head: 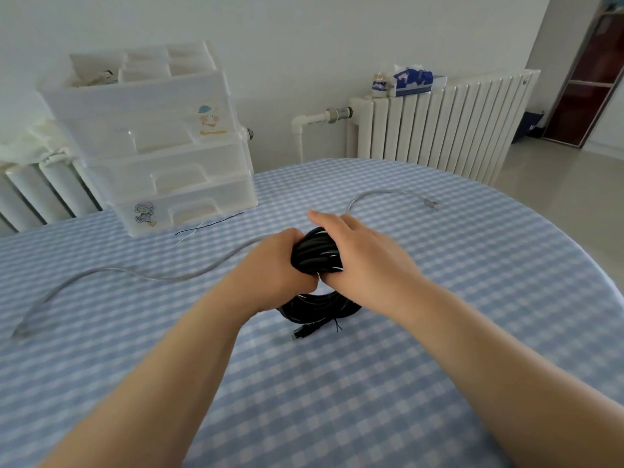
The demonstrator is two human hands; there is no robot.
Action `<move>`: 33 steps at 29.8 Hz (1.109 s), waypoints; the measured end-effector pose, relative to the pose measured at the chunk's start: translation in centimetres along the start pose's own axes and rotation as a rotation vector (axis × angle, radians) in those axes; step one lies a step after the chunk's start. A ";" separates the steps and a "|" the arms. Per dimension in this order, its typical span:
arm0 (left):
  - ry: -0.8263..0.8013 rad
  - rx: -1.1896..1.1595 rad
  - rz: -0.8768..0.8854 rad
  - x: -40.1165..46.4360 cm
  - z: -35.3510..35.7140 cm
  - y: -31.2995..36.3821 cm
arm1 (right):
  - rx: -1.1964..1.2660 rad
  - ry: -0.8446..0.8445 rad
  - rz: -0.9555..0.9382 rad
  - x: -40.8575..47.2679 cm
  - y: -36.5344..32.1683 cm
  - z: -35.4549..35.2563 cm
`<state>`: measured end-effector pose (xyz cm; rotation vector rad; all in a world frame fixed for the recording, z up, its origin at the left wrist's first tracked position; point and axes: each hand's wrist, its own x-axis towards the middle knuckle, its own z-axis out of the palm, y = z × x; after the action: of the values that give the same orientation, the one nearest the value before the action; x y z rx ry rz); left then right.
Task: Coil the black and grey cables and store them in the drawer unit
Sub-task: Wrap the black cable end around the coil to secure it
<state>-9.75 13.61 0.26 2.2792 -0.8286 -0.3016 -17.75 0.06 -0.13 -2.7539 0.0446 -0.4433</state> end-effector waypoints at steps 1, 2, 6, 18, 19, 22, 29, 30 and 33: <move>0.026 0.043 0.007 -0.1 0.2 0.3 | -0.044 0.009 0.000 0.0 0.0 0.0; 0.048 0.086 0.009 -0.3 0.4 0.6 | -0.085 0.021 -0.005 0.1 -0.1 0.0; 0.119 0.219 0.005 -0.7 0.9 1.3 | -0.197 0.034 -0.036 0.4 -0.4 0.4; 0.057 -0.249 -0.194 1.9 -1.5 -3.3 | -0.262 -0.103 -0.037 7.0 -2.0 2.1; 0.020 -0.340 -0.219 2.1 -1.7 -4.1 | -0.271 -0.144 -0.043 7.8 -2.4 2.3; -0.015 -0.512 -0.258 2.4 -2.3 -6.5 | -0.034 -0.438 -0.050 10.7 -3.1 2.0; 0.033 -0.661 -0.296 2.6 -4.2 -10.1 | 0.860 -0.443 0.080 18.9 -2.4 4.3; 0.044 -0.641 -0.299 2.6 -4.6 -10.4 | 0.780 -0.414 0.083 19.6 -2.2 5.7; 0.078 -0.638 -0.296 2.5 -5.6 -11.7 | 0.500 -0.364 0.020 20.8 -1.7 9.5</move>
<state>0.20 21.54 -3.44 1.7836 -0.2859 -0.5227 4.94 3.05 -1.80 -2.2925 -0.1144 0.0581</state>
